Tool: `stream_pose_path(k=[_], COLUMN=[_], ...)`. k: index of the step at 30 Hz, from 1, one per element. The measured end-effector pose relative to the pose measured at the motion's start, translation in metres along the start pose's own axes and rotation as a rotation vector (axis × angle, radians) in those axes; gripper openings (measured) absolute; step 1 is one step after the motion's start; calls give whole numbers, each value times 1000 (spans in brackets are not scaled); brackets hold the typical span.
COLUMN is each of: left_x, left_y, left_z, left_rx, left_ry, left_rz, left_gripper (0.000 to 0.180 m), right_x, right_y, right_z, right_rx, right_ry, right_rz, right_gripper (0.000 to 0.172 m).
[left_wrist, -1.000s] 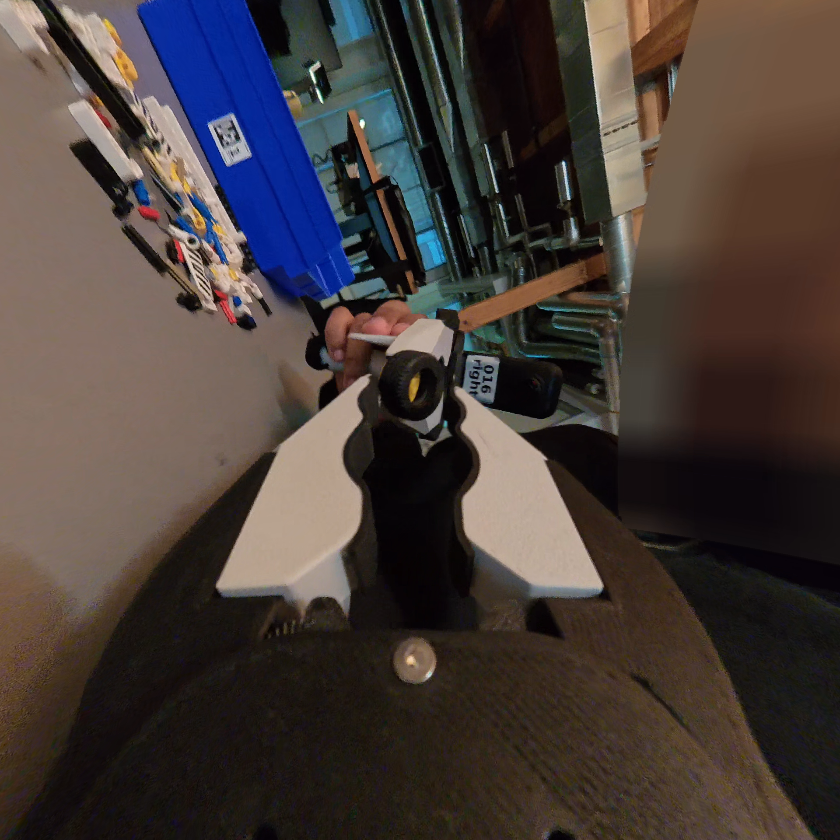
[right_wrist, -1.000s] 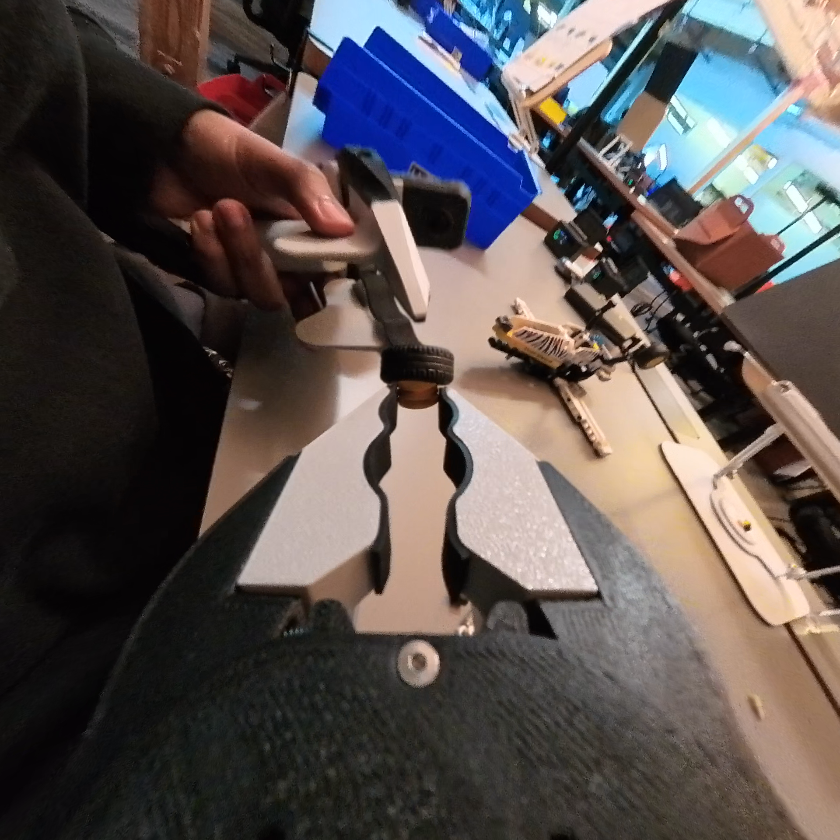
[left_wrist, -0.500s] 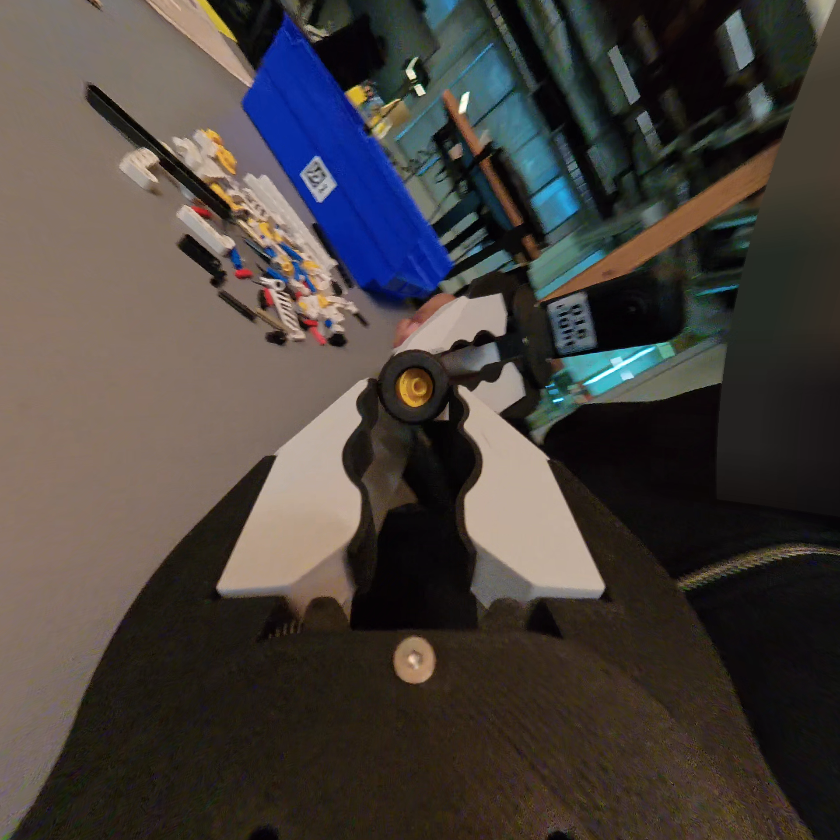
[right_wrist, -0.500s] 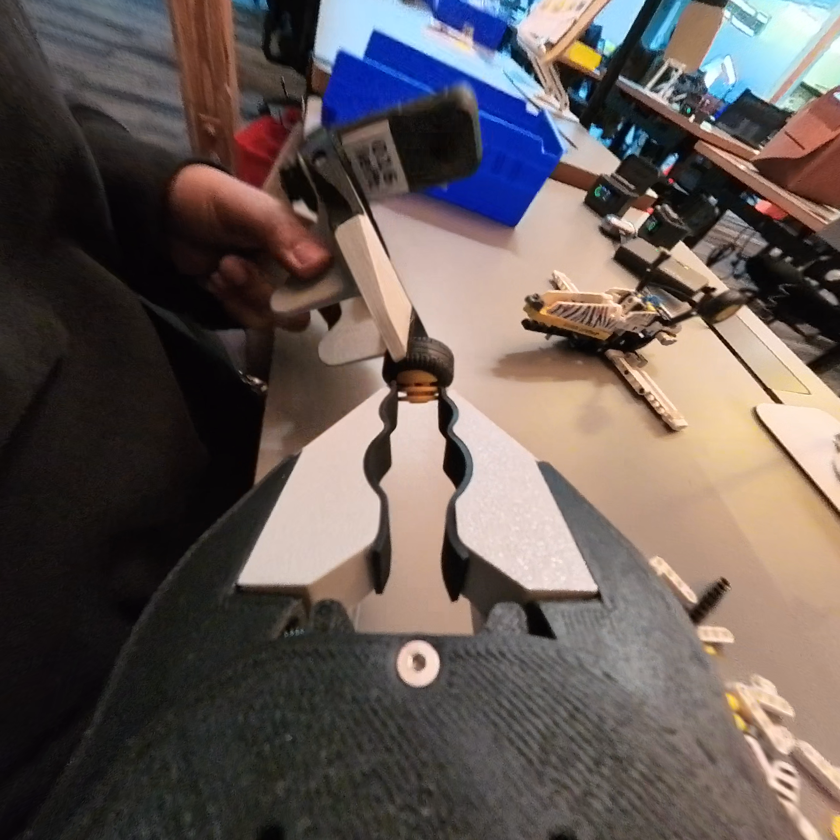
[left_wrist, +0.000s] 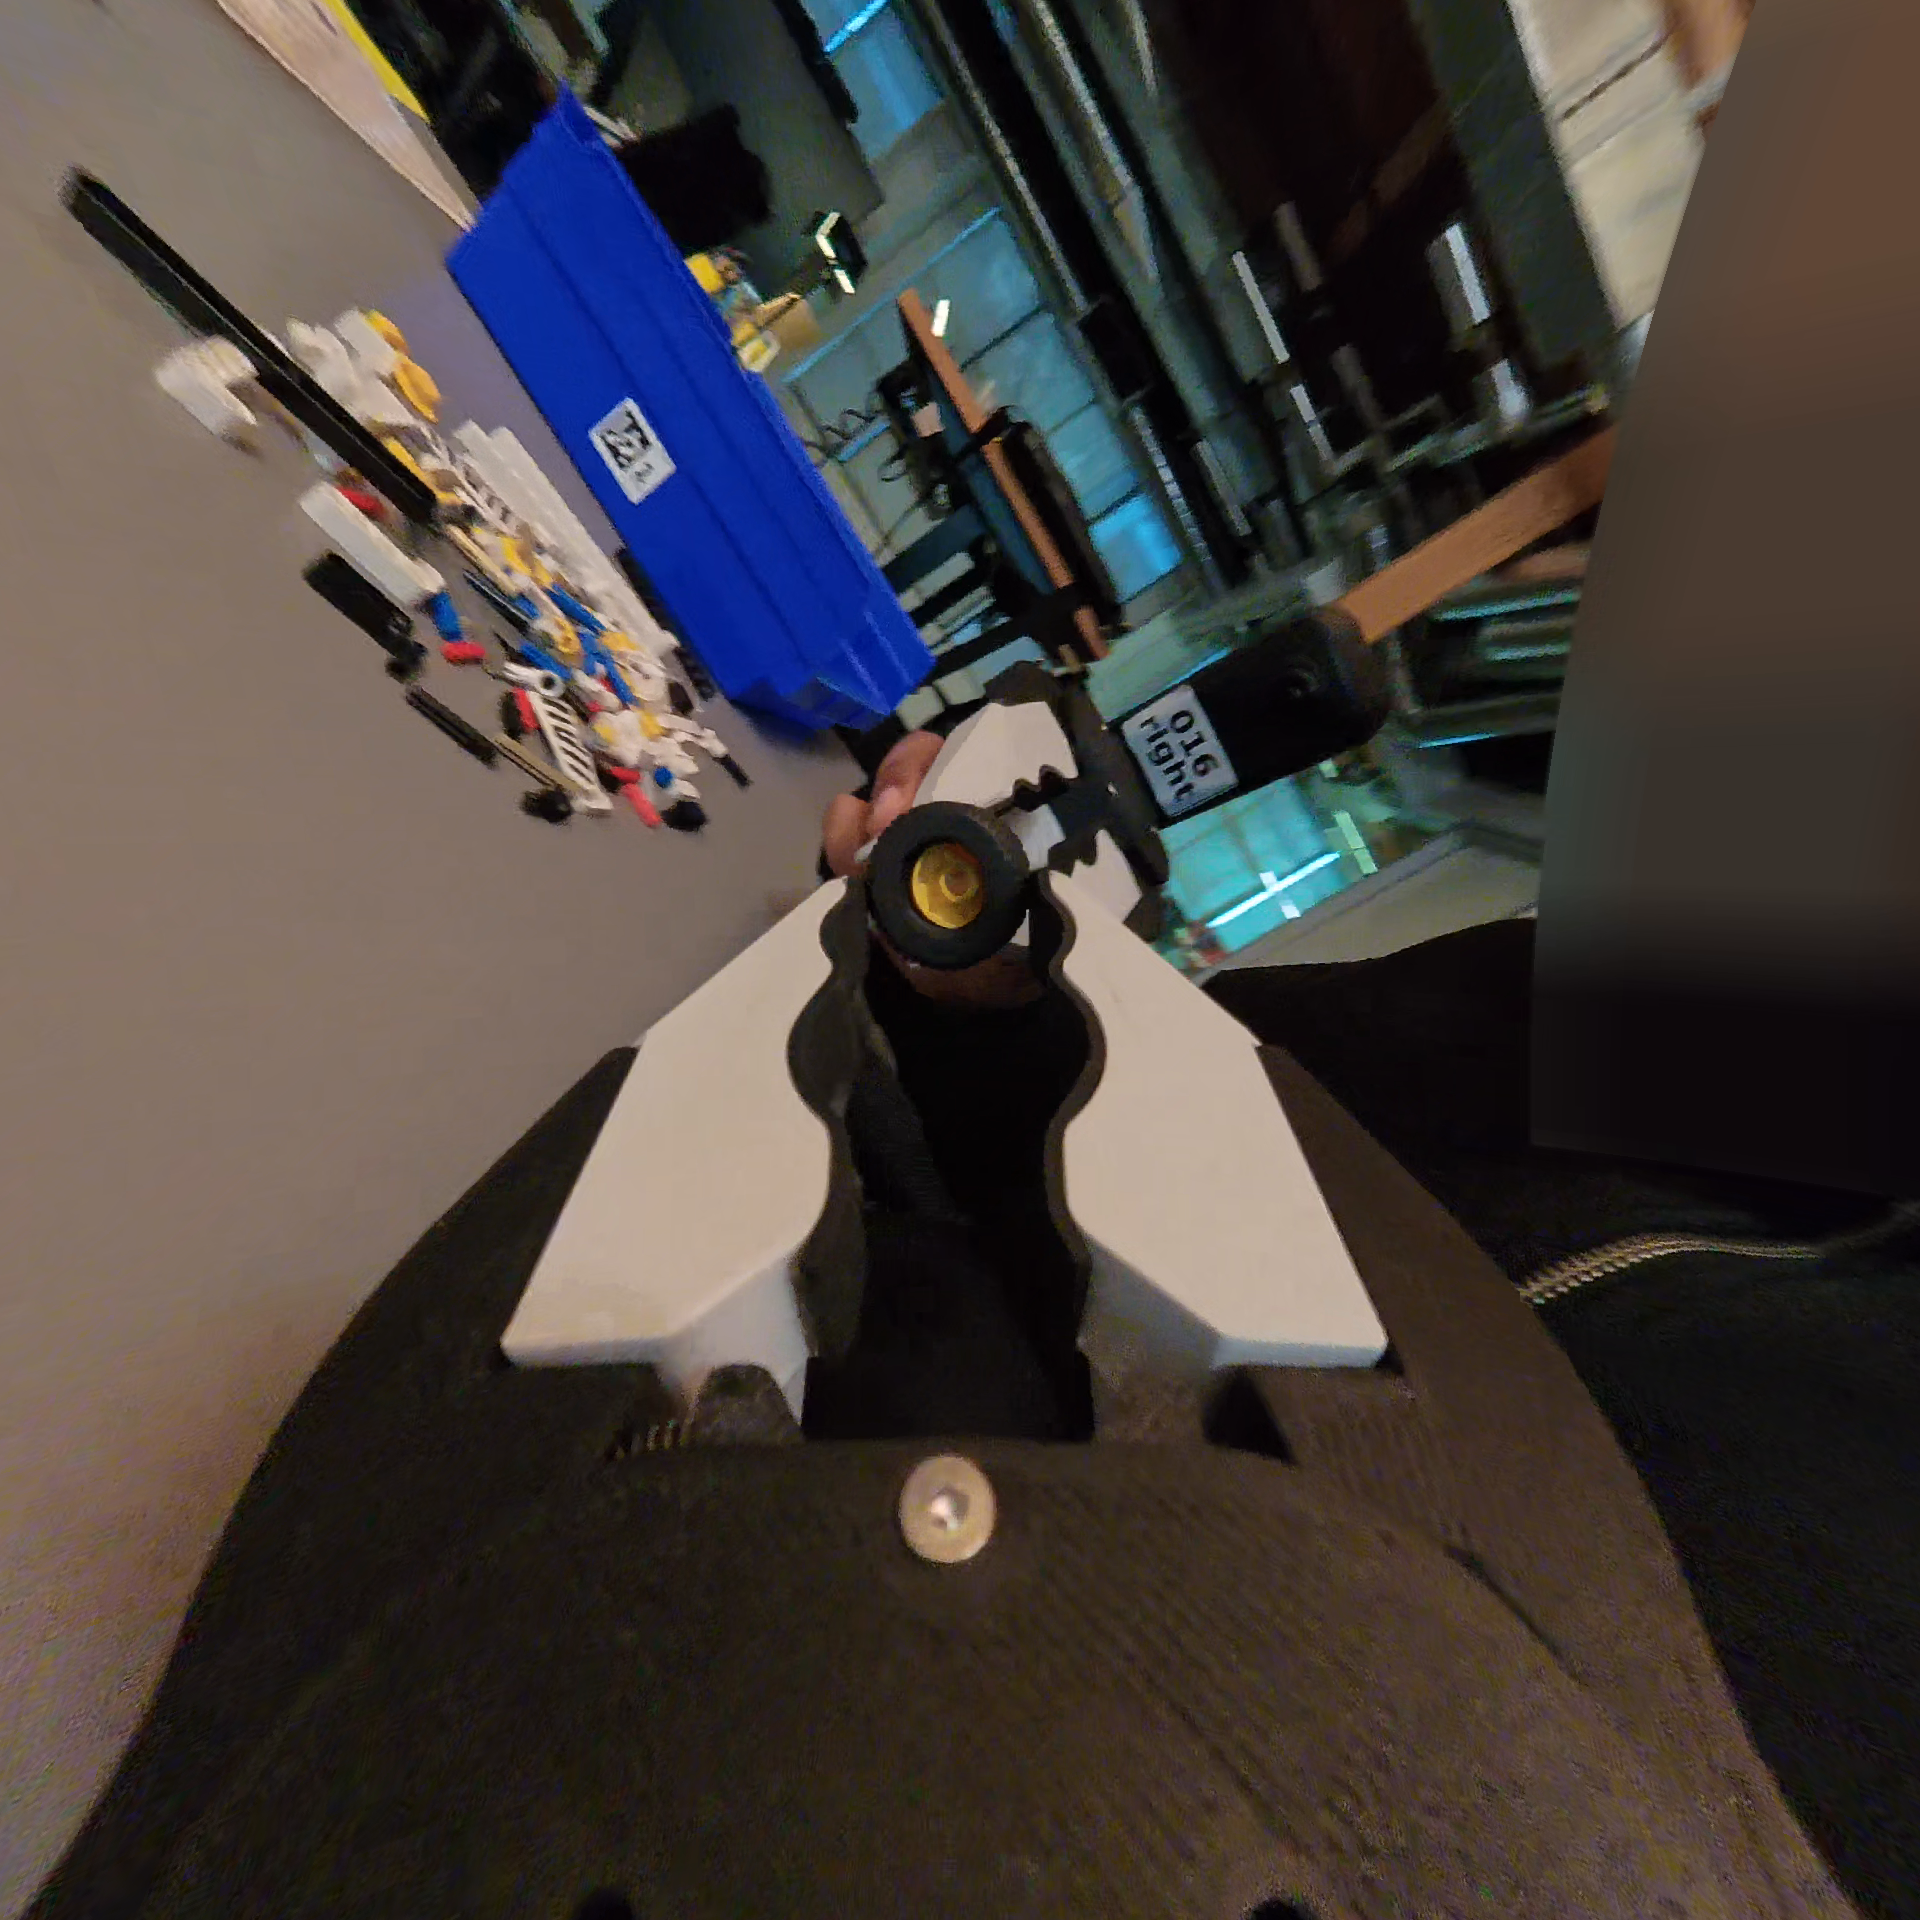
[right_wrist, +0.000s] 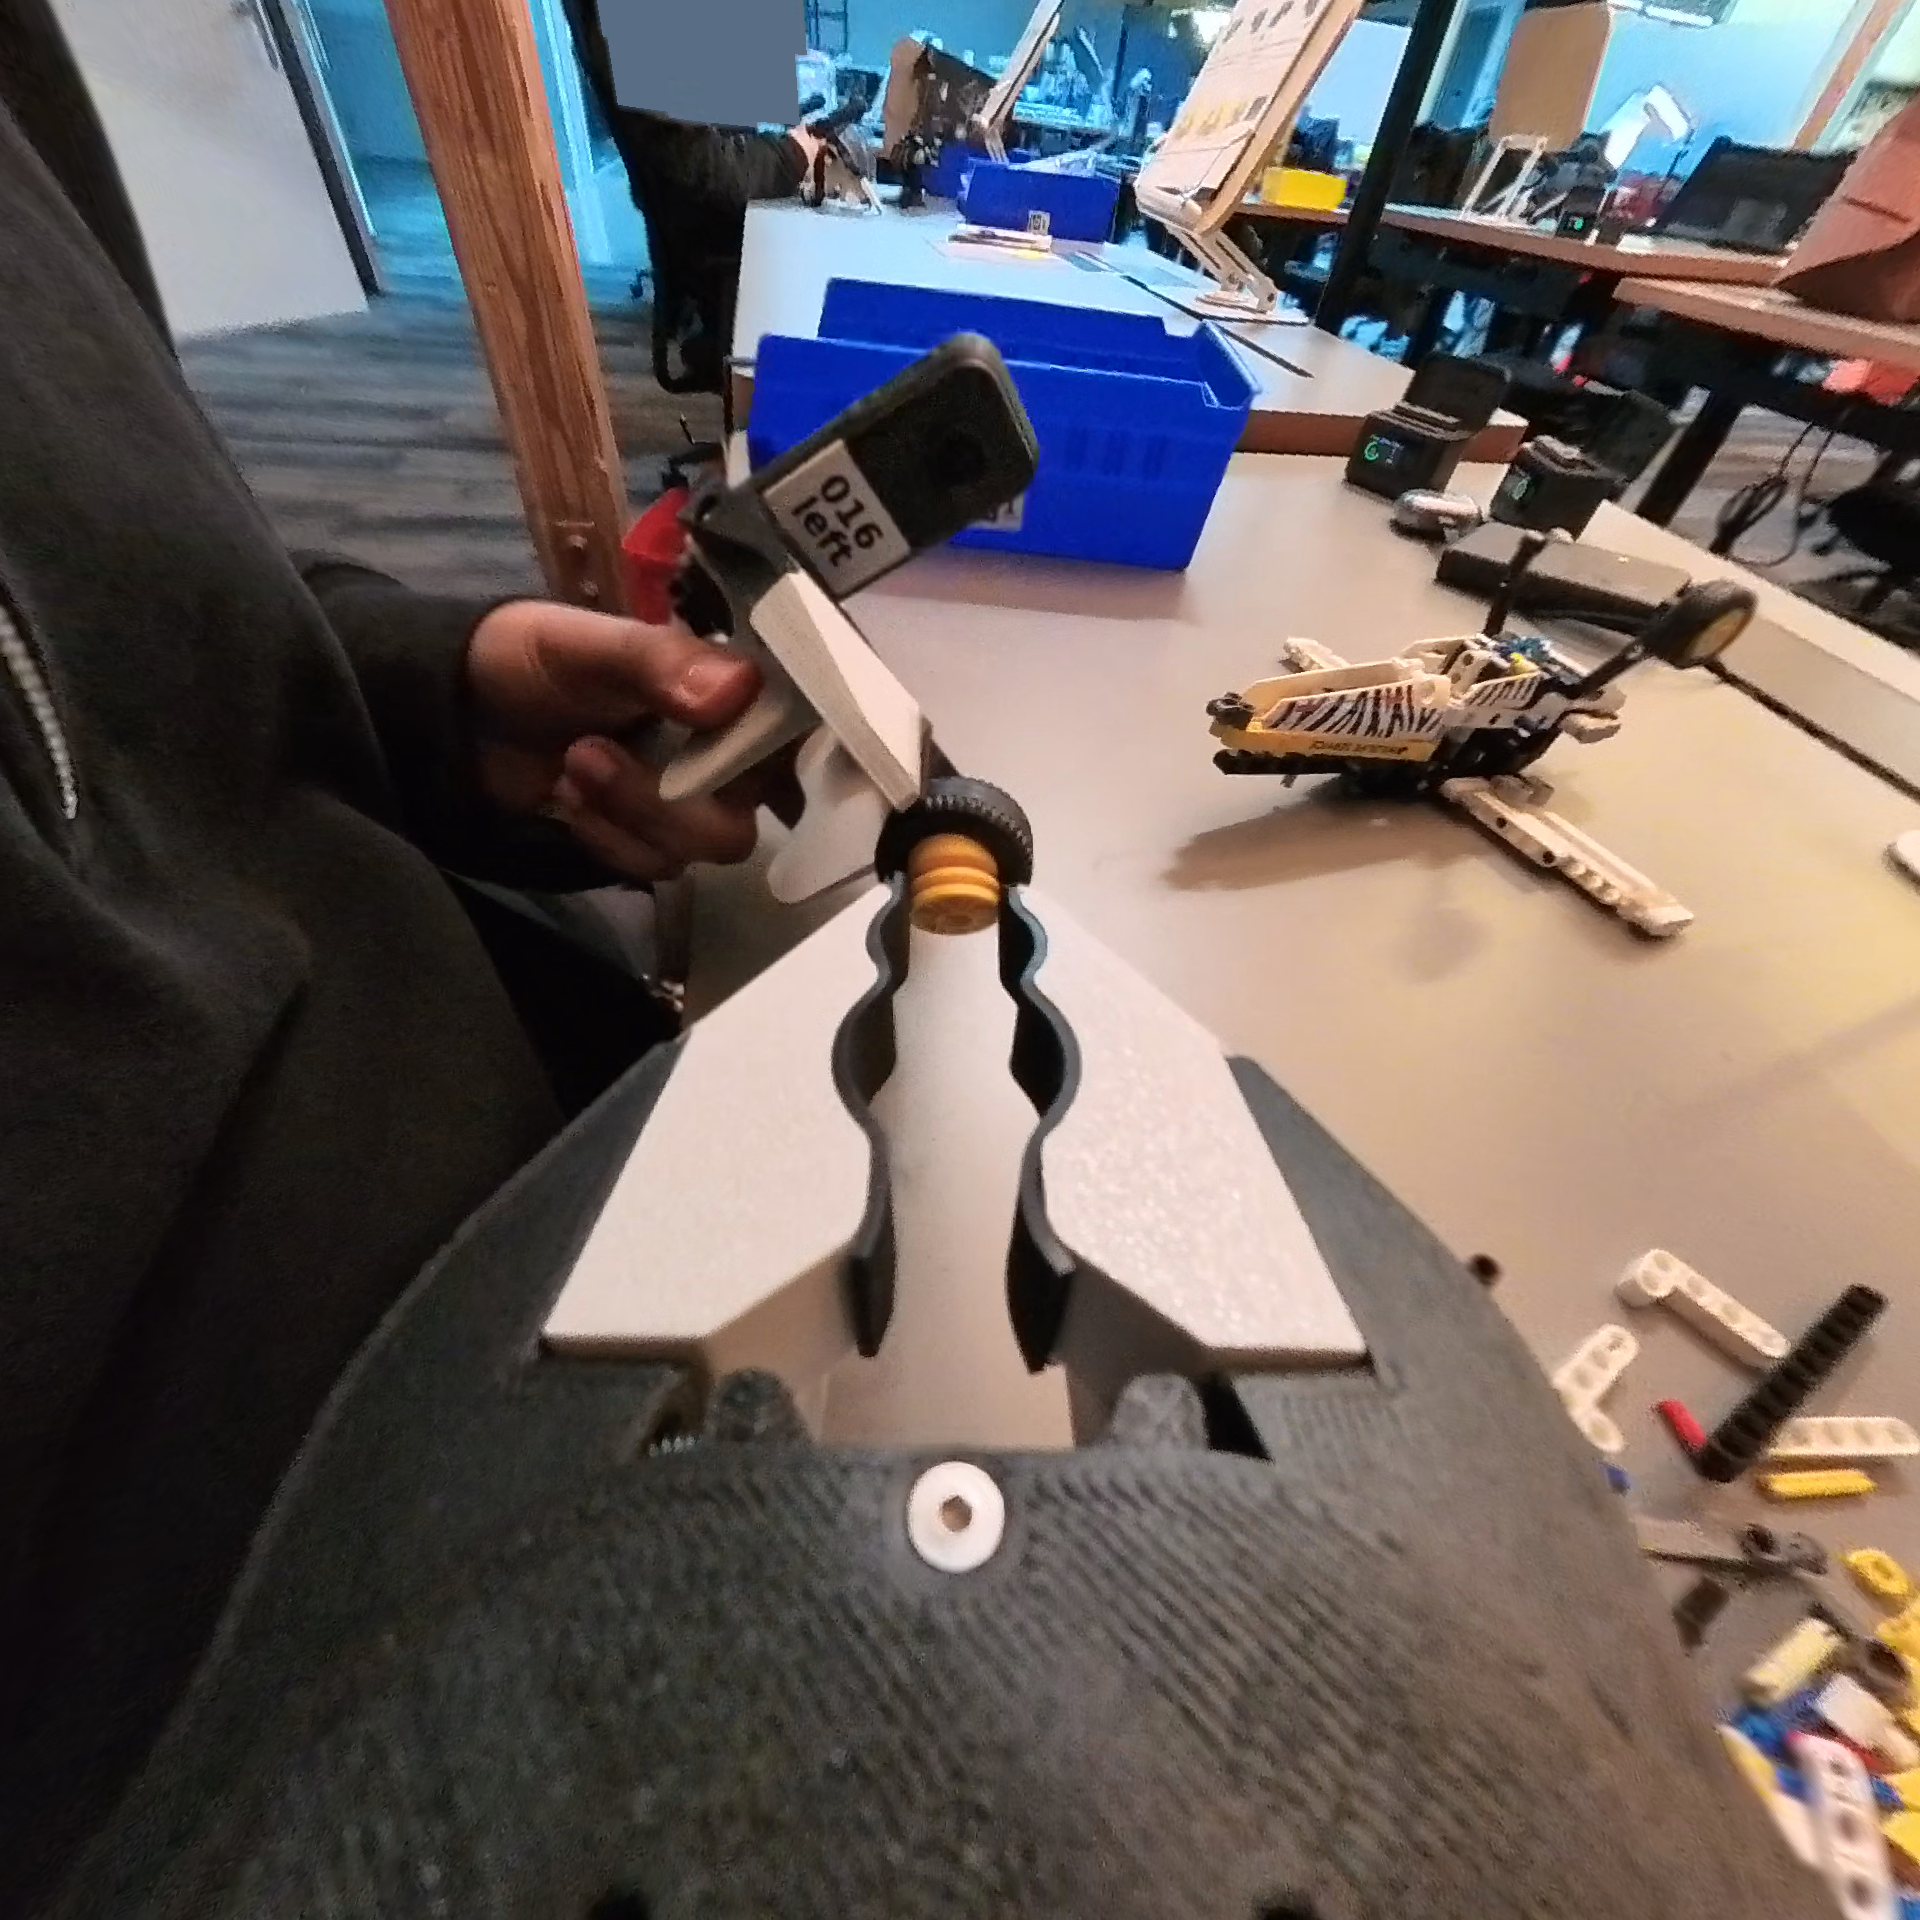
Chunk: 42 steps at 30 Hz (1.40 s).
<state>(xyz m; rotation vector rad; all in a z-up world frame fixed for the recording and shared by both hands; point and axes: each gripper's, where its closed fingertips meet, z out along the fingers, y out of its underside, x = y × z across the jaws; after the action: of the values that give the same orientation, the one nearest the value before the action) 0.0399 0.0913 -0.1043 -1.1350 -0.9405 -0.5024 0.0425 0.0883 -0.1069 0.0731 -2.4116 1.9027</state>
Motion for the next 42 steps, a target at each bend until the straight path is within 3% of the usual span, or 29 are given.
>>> stream_pose_path(k=[2, 4, 7, 9, 12, 14, 17, 22, 27, 31, 35, 38, 42], left_x=[-2, -6, -9, -5, -14, -19, -16, -18, -13, -23, -16, -23, -32], left_y=[-2, -14, -19, -11, 5, 2, 1, 3, 8, 12, 1, 0, 4], left_z=[-1, -10, -20, -12, 5, 3, 1, -2, -1, -4, -9, -8, -7], left_rx=[3, 76, 92, 57, -8, 6, -3, -4, -61, -87, -10, -23, -69], left_ry=[-50, -109, -129, -77, -123, -175, -186, -192, -176, -230, -155, -187, -265], left_rz=[72, 140, 164, 129, 141, 192, 258, 272, 314, 345, 259, 255, 303], left_gripper=[28, 0, 8, 21, 31, 13, 11, 9, 6, 4, 3, 3, 4], right_x=[4, 13, 23, 22, 17, 18, 17, 17, 14, 21, 27, 40, 94], right_y=[1, 3, 9, 15, 12, 8, 6, 9, 8, 5, 28, 36, 66], right_z=[-1, -6, -10, -3, 6, 6, 6, 9, 3, -7, -7, -15, -56], right_rx=[15, 38, 63, 49, 79, 117, 160, 135, 217, 250, 69, -4, -248], right_ry=[-5, 5, 25, 39, 31, 20, -16, -31, -196, -217, -62, 53, 417], right_rz=[73, 174, 306, 321, 363, 417, 522, 549, 803, 869, 698, 594, 346], right_gripper=[15, 15, 15, 15, 15, 15, 15, 14, 14, 14, 15, 15, 15])
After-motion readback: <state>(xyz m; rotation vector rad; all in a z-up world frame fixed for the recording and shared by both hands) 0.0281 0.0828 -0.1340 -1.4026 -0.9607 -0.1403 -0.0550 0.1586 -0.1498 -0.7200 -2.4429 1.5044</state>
